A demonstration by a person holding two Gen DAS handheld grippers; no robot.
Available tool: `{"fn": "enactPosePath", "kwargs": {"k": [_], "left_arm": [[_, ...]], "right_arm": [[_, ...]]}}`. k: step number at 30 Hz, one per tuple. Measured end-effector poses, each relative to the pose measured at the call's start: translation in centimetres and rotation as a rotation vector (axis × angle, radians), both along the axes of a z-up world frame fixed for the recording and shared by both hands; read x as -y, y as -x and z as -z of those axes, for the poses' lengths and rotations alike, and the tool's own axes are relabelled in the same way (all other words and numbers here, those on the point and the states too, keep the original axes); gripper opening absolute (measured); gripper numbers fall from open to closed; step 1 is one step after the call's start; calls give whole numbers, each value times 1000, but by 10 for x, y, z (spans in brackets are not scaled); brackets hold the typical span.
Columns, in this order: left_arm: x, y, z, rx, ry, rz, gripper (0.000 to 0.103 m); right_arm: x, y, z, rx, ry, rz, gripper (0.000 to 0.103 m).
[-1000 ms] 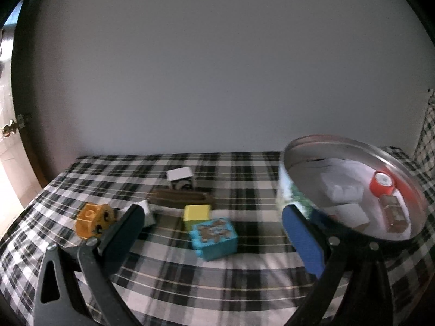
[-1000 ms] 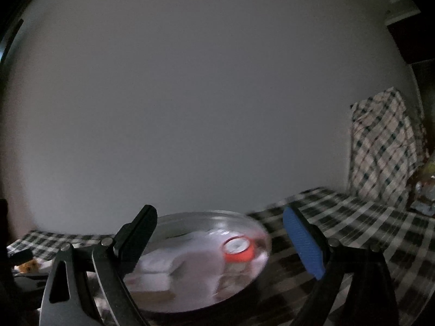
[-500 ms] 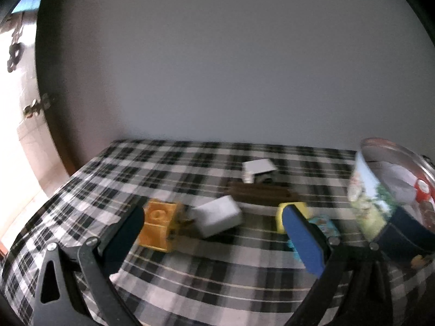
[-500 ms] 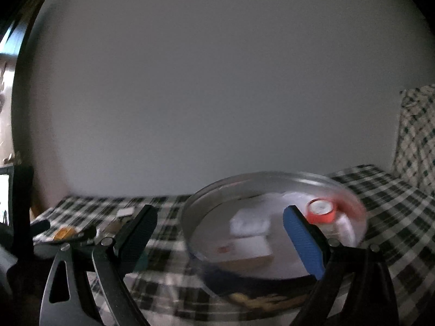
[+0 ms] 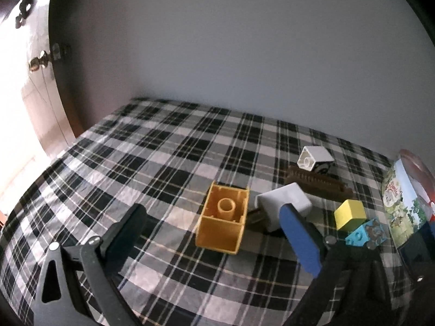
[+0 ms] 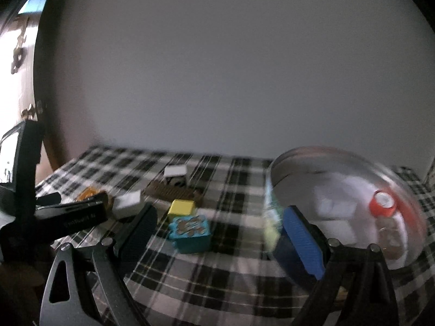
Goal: Organize rigid objects
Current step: 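Withdraw both tools from the tin toward the remaining blocks, then grasp the hollow yellow brick with the left tool while the right tool grasps the blue teddy-bear block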
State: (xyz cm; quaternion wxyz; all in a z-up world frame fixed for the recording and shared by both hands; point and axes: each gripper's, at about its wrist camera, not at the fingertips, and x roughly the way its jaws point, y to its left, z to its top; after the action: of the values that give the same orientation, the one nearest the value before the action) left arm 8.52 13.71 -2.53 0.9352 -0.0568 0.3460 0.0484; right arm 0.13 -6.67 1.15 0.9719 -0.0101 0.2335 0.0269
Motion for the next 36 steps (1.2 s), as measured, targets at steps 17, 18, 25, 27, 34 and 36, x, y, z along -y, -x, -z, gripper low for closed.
{"fn": "enactPosePath", "kwargs": {"k": [17, 18, 25, 27, 34, 36], "left_arm": [[-21, -32, 23, -134, 121, 51, 61], [-22, -32, 23, -133, 125, 51, 58], [-19, -30, 21, -132, 133, 85, 31], [-21, -28, 21, -126, 158, 95, 31], [-27, -11, 9, -24, 198, 77, 31], [-24, -4, 2, 30, 200, 91, 31]], "right_arm": [[-20, -75, 46, -373, -15, -58, 69], [-21, -75, 48, -391, -12, -58, 63], [-31, -74, 50, -382, 24, -75, 46], [-30, -73, 49, -378, 9, -84, 46], [-19, -46, 27, -219, -88, -166, 45], [-17, -36, 18, -160, -127, -208, 45]]}}
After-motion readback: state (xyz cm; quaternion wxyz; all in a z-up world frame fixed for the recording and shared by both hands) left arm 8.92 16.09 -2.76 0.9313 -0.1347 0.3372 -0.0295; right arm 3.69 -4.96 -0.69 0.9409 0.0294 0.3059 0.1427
